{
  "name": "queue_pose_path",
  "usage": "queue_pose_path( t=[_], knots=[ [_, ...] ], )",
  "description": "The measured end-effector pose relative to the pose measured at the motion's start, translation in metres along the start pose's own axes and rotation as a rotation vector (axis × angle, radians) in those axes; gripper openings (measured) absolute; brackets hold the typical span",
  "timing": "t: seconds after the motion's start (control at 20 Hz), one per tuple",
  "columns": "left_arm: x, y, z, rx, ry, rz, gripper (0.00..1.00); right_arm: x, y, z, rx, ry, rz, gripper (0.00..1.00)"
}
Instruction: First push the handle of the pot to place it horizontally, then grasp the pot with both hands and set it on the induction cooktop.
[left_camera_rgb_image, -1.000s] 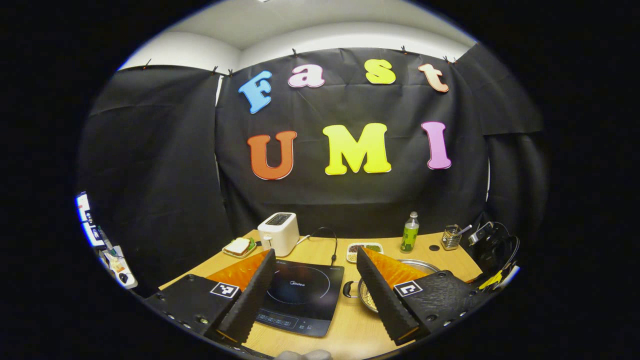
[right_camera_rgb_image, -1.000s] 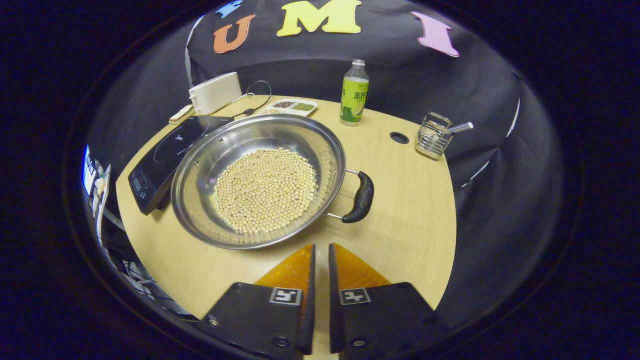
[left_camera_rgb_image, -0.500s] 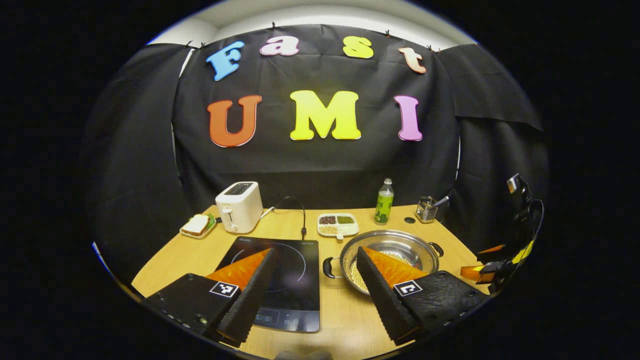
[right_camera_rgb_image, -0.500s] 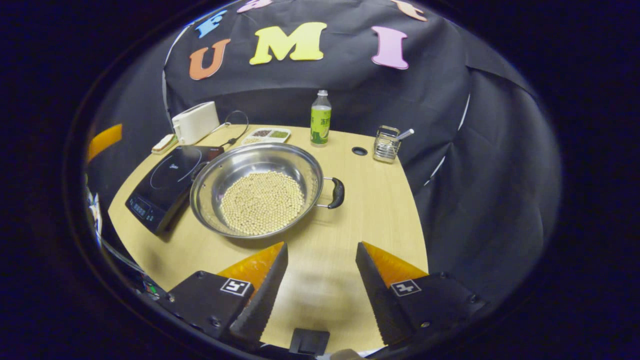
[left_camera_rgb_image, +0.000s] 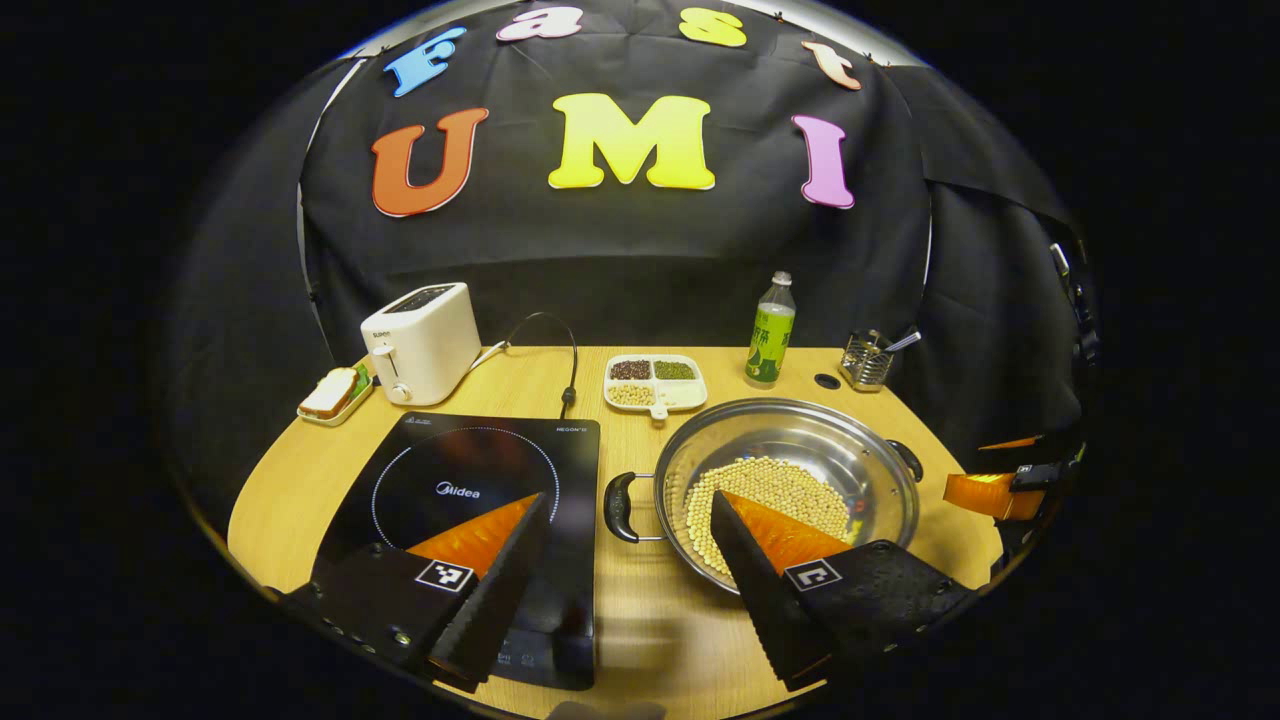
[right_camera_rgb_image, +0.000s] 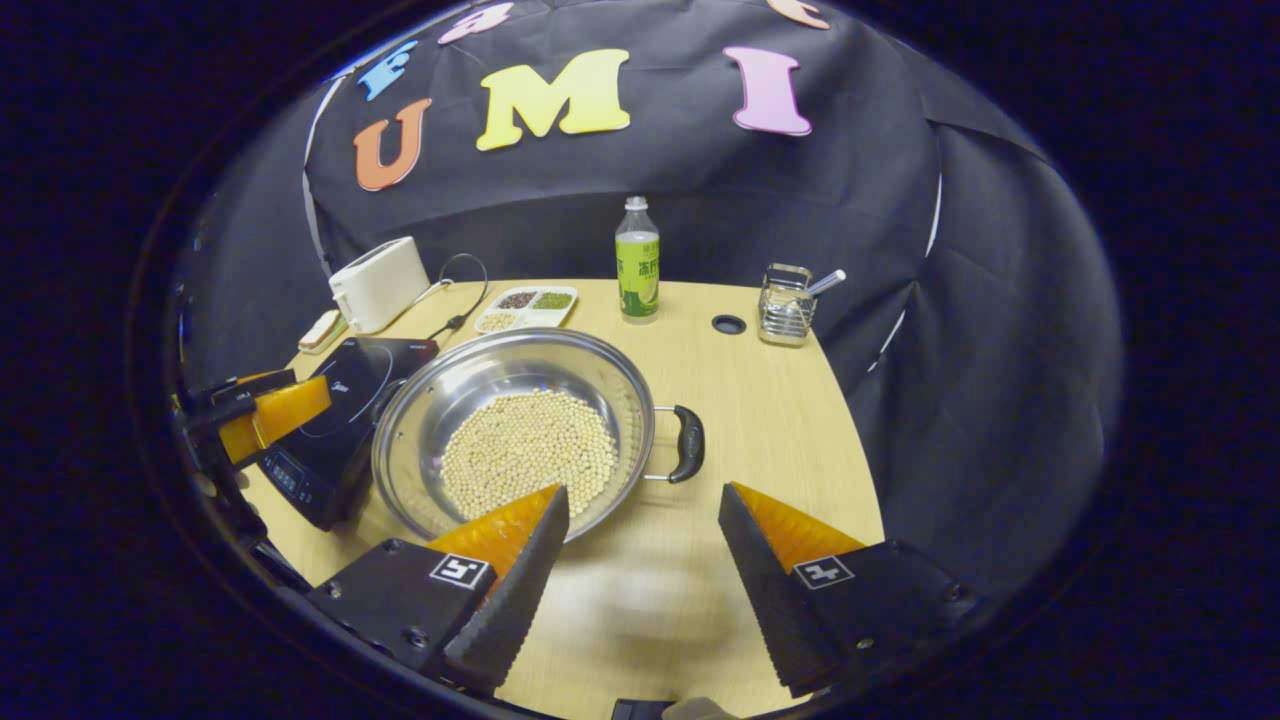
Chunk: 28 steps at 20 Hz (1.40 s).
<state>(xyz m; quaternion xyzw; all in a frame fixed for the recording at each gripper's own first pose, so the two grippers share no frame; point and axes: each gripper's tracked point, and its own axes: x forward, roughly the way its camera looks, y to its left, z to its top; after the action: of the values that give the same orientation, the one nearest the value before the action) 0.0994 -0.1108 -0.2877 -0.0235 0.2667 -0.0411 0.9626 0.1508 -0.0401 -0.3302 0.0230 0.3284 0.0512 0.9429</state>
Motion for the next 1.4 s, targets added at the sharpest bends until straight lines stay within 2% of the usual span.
queue_pose_path(
  t=[0.35, 0.75, 0.8, 0.85, 0.9, 0.95, 1.0, 1.05, 1.2, 1.25, 1.3, 1.35, 1.4],
  knots=[
    [0.063, -0.008, -0.021, 0.012, 0.102, 0.047, 0.96, 0.072, -0.016, 0.017, -0.039, 0.07, 0.004, 0.96],
    [0.091, -0.015, -0.044, -0.036, 0.204, 0.049, 0.96, 0.108, -0.016, 0.013, -0.06, 0.147, 0.026, 0.95],
    [0.092, -0.015, -0.042, -0.024, 0.198, 0.052, 0.87, 0.111, -0.016, 0.009, -0.059, 0.16, 0.033, 0.89],
    [0.093, -0.017, -0.043, -0.022, 0.209, 0.05, 0.95, 0.113, -0.019, 0.007, -0.055, 0.171, 0.02, 0.78],
    [0.096, -0.015, -0.049, -0.018, 0.223, 0.059, 0.9, 0.111, -0.018, 0.008, -0.043, 0.175, 0.022, 0.75],
    [0.097, -0.01, -0.046, -0.008, 0.216, 0.073, 0.89, 0.113, -0.019, 0.006, -0.036, 0.19, 0.021, 0.7],
    [0.096, -0.009, -0.051, -0.017, 0.238, 0.078, 0.7, 0.113, -0.02, 0.005, -0.03, 0.2, 0.021, 0.68],
    [0.099, -0.01, -0.047, -0.028, 0.227, 0.072, 0.74, 0.112, -0.02, 0.006, -0.015, 0.213, 0.011, 0.67],
    [0.102, -0.009, -0.049, -0.082, 0.278, 0.064, 0.68, 0.112, -0.021, 0.002, -0.015, 0.244, -0.014, 0.65],
    [0.102, -0.01, -0.049, -0.078, 0.288, 0.063, 0.78, 0.111, -0.021, 0.003, -0.02, 0.248, -0.01, 0.65],
    [0.103, -0.01, -0.05, -0.072, 0.299, 0.061, 0.67, 0.11, -0.02, 0.003, -0.01, 0.244, -0.007, 0.64],
    [0.102, -0.01, -0.047, -0.073, 0.297, 0.06, 0.65, 0.112, -0.02, 0.003, -0.005, 0.24, -0.006, 0.63],
    [0.103, -0.01, -0.049, -0.076, 0.303, 0.06, 0.73, 0.111, -0.021, 0.003, -0.007, 0.237, -0.008, 0.63]
  ],
)
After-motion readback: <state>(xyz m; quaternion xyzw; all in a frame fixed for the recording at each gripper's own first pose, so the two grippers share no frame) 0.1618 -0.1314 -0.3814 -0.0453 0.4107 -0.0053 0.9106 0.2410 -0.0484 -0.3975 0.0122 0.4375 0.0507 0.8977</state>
